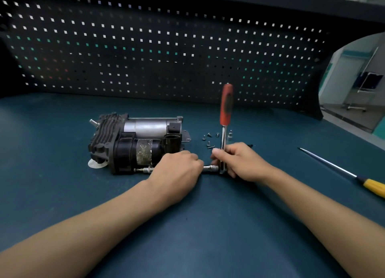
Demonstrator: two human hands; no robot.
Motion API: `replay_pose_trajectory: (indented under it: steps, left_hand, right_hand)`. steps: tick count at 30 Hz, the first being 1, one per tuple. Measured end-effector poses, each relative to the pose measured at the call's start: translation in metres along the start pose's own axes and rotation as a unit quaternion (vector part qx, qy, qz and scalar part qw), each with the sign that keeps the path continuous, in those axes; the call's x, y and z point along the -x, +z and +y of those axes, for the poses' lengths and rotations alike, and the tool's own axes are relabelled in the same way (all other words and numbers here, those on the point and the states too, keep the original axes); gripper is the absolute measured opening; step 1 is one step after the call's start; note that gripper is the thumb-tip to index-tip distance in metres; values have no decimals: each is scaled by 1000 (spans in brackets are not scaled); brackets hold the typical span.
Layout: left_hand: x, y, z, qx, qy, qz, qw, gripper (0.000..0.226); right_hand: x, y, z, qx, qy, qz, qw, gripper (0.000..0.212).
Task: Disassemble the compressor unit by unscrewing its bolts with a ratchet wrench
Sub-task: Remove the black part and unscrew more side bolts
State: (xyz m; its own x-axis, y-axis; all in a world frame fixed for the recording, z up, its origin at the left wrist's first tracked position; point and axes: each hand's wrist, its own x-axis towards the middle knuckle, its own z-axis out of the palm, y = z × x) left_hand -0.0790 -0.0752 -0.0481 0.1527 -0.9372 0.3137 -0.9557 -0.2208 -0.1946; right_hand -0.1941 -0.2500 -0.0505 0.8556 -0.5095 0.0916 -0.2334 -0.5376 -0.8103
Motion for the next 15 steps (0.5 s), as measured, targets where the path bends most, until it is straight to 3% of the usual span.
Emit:
replay_pose_trajectory:
  steps: [5, 15]
  left_hand:
    - [1, 8, -2, 23, -3, 23, 999, 12]
    - [1, 12, -4, 24, -1, 34, 999, 8]
  right_hand:
    - [-17, 3, 3, -39, 63, 22, 997, 46]
    - [4, -5, 5, -111, -17, -42, 993, 20]
